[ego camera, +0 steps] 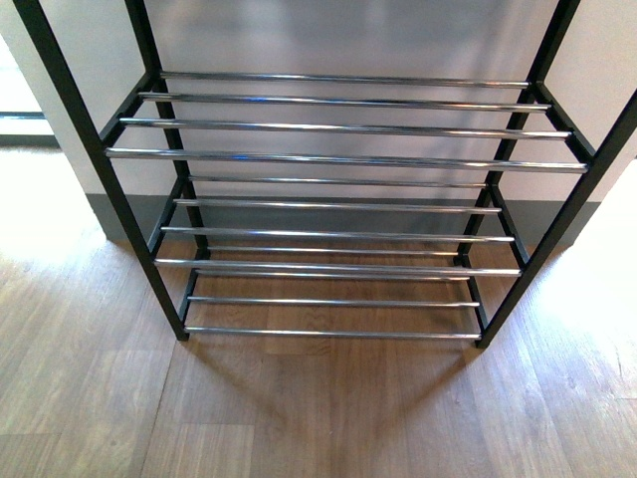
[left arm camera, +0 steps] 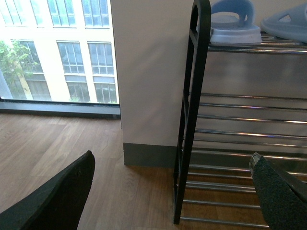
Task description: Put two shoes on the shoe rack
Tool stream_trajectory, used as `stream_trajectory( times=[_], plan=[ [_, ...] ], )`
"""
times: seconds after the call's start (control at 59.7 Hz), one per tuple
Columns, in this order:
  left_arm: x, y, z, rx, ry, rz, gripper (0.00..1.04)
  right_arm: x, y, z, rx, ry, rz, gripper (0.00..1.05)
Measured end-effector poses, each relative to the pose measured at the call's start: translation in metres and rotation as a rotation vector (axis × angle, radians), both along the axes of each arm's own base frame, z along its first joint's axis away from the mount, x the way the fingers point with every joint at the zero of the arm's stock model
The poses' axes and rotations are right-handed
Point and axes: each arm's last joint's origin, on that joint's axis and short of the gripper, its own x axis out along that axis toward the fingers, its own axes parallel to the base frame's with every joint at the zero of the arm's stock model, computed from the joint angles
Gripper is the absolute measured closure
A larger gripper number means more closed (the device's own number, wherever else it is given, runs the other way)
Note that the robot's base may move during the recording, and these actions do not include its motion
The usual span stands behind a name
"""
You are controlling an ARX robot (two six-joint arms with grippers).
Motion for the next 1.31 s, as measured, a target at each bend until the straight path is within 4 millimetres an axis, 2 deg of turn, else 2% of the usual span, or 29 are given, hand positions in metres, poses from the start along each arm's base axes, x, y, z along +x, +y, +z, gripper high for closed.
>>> stream_trajectory(
  times=[1.306],
  plan=[
    [0.0,0.0,0.0,0.0,0.0,0.0,0.09,-0.0001,0.0,0.0001,0.0,-0.001,0.0,0.09]
  ],
)
